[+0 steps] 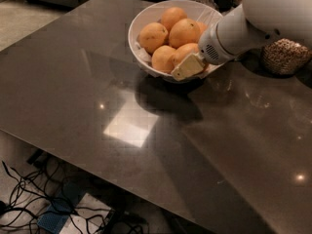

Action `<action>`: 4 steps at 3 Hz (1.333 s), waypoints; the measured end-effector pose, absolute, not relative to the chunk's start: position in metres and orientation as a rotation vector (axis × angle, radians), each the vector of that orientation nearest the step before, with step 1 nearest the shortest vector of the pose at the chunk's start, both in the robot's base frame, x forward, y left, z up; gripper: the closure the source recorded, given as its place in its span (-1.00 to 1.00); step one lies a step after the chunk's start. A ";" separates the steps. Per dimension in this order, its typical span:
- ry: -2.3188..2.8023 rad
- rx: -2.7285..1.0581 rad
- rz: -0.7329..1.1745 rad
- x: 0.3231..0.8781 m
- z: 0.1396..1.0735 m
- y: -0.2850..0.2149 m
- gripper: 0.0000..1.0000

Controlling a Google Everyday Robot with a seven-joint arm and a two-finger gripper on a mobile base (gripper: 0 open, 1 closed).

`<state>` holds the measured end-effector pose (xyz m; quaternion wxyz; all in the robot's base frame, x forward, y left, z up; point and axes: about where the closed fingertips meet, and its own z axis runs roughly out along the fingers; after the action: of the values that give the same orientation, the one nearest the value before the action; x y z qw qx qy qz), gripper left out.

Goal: Pick orange from white bowl

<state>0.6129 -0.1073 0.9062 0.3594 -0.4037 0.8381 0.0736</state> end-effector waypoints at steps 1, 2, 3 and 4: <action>2.172 -1.048 0.203 0.613 0.901 -0.105 -0.03; 2.172 -1.048 0.203 0.613 0.901 -0.105 0.44; 2.171 -1.048 0.203 0.613 0.906 -0.105 0.90; 2.126 -1.078 0.220 0.605 0.919 -0.105 1.00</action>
Offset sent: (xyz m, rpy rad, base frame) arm -0.0002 0.0022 -0.0056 0.0019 0.0156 0.0056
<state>0.6050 -0.1048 0.9194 0.3655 -0.4191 0.8267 0.0857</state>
